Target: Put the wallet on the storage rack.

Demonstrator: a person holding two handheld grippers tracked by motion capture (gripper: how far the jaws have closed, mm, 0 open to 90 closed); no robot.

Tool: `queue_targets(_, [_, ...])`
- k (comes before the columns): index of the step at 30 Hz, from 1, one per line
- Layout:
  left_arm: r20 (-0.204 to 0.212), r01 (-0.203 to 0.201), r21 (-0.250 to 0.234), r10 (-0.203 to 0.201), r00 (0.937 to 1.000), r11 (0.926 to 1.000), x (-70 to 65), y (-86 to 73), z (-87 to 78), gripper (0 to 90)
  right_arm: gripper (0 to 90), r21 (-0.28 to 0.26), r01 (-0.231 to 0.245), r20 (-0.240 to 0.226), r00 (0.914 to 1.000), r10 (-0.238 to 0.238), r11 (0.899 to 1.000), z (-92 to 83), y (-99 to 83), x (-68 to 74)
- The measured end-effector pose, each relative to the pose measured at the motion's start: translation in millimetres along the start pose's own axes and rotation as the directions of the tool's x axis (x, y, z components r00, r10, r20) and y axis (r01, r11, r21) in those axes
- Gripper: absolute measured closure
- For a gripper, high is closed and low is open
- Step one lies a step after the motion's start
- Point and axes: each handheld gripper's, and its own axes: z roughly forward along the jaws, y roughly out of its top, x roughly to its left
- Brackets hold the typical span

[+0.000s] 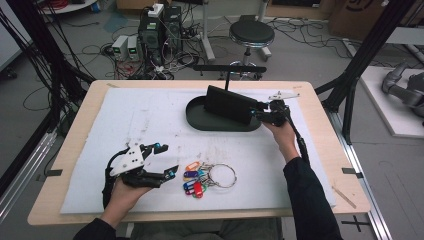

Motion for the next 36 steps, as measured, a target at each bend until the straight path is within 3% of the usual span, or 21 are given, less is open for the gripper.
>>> queue_targets(4, [-0.003,-0.002,-0.001,0.002,1.0000,1.0000,0.6,0.6,0.1,26.7,41.5,-0.034,0.013,0.006,0.9999,-0.013,0.999,-15.8,4.2,1.5])
queue_targets(9, [-0.008,-0.013,0.009,0.013,0.9999,0.9999,3.4,1.8,0.8,26.7,39.1,-0.083,0.019,-0.030,0.9993,-0.022,0.996,-45.2,10.6,6.6])
queue_targets(16, [-0.029,0.009,0.011,-0.009,0.9995,0.9999,11.7,2.5,1.0,25.6,37.8,-0.147,0.033,-0.048,0.9980,-0.040,0.989,-88.4,9.0,19.7])
queue_targets(25, [-0.062,0.034,0.011,-0.034,0.9975,0.9993,22.4,1.9,0.1,22.8,36.6,-0.179,0.003,-0.020,0.9998,-0.007,0.984,-125.7,-18.4,27.4])
queue_targets(36, [-0.083,0.032,0.003,-0.031,0.9960,0.9995,24.7,2.9,3.6,21.7,34.5,-0.220,-0.038,0.021,0.9988,0.044,0.975,-148.6,-54.4,30.3])
